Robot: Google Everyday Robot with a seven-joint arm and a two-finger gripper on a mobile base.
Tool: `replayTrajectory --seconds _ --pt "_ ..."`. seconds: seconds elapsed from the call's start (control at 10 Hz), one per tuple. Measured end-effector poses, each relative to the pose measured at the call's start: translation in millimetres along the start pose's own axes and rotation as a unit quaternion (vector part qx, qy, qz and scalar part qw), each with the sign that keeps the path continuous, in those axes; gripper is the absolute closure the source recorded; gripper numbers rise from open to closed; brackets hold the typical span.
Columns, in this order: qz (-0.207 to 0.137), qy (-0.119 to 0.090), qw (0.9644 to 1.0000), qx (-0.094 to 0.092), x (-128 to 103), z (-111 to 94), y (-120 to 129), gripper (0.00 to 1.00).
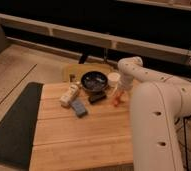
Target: Place the pepper on the white sponge
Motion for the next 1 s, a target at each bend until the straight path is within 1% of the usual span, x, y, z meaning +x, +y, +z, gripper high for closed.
replayTrajectory --seconds 0.2,0.3,0.5,0.6,0.7,0.9,1.0 --pt "-0.008 0.011 0.9999 -0.008 1.3 10.3 5.2 0.35" --pt "-0.014 0.019 0.9997 -0.007 4.0 18.0 6.5 0.4" --pt "-0.021 0.026 0.9994 -0.003 6.1 24.6 5.6 0.57" --pt "-0.022 0.029 0.9993 -0.001 6.7 27.4 4.1 0.69" --pt "-0.023 0.029 0.9993 0.0 6.8 28.7 3.2 0.77" --pt "-0.025 0.027 0.9993 0.004 6.0 28.4 2.1 0.97" --pt "-0.023 0.025 0.9994 0.004 5.0 25.1 2.8 1.0"
